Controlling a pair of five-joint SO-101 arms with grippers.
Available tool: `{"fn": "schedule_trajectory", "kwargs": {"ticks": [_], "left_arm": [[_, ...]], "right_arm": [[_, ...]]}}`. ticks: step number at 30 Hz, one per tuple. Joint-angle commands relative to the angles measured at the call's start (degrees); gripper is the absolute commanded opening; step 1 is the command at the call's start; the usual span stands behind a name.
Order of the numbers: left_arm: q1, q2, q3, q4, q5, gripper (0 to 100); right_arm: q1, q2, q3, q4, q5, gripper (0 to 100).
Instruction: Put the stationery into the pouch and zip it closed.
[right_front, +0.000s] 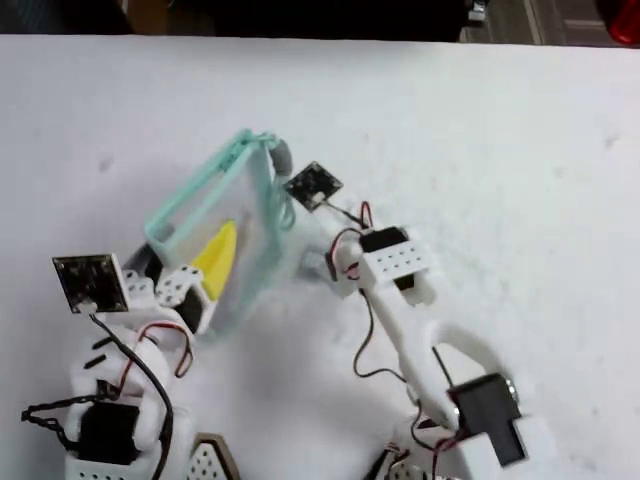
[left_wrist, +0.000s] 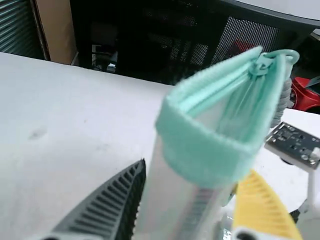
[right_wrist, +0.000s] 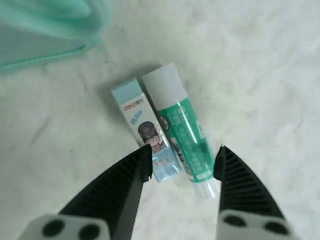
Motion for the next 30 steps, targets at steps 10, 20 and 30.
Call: {"fn": "schedule_trajectory", "kwargs": {"ticks": [10,20,30], "left_arm": [[-0.04,-0.31,-0.18,-1.76,0.53,29],[0.13,-0.31,-0.18,-1.76,0.44,29],[0.48,-0.31,-0.18,-1.67,0.44,29]], "right_arm": [[0.92,9.45,-6.68,-1.63,0.62,7.1],[5.23,9.45,-8.62,-1.10,0.62,1.9],[16.84,9.45,-24.79,14.90,0.53,1.6]]}}
